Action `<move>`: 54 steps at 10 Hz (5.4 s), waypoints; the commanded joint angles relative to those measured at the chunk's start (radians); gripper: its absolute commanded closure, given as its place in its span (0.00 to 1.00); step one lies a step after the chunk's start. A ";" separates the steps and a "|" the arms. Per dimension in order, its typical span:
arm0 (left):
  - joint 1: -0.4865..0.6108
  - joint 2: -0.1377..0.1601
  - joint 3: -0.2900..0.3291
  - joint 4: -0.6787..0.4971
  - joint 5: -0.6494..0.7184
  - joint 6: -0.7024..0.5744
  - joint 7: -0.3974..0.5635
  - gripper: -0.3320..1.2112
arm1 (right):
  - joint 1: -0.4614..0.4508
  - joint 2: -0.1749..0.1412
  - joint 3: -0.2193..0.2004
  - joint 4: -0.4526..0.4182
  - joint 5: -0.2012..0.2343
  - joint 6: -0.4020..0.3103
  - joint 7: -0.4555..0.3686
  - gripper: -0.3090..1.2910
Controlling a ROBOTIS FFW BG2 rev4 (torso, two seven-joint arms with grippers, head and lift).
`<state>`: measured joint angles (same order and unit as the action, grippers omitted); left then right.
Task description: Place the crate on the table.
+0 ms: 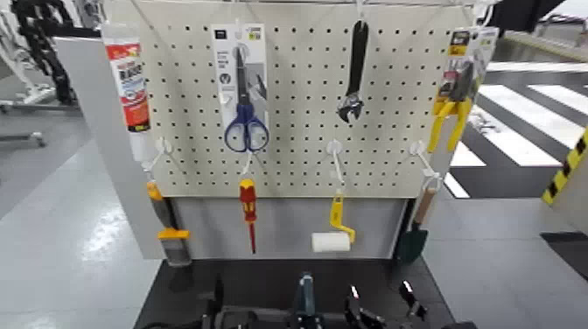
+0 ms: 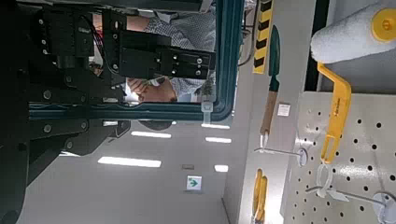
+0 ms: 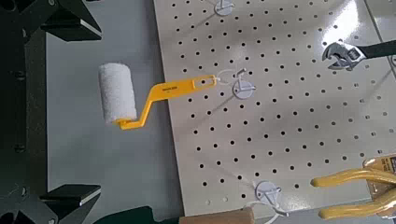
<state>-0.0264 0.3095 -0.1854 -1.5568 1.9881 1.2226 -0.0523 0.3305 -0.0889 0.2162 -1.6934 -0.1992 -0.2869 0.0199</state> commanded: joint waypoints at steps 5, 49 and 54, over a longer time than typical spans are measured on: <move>-0.013 0.000 -0.005 0.020 0.000 0.002 -0.001 0.99 | -0.001 0.000 0.000 0.003 -0.002 -0.005 0.000 0.28; 0.054 -0.027 0.288 -0.246 -0.724 -0.219 -0.158 0.28 | -0.001 -0.002 0.005 0.009 -0.022 -0.017 0.000 0.28; 0.197 -0.067 0.242 -0.444 -1.266 -0.592 -0.182 0.28 | 0.002 -0.002 0.000 0.004 -0.020 -0.014 0.000 0.28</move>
<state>0.1511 0.2475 0.0687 -1.9866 0.7838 0.6866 -0.2347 0.3321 -0.0905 0.2170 -1.6887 -0.2194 -0.3006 0.0199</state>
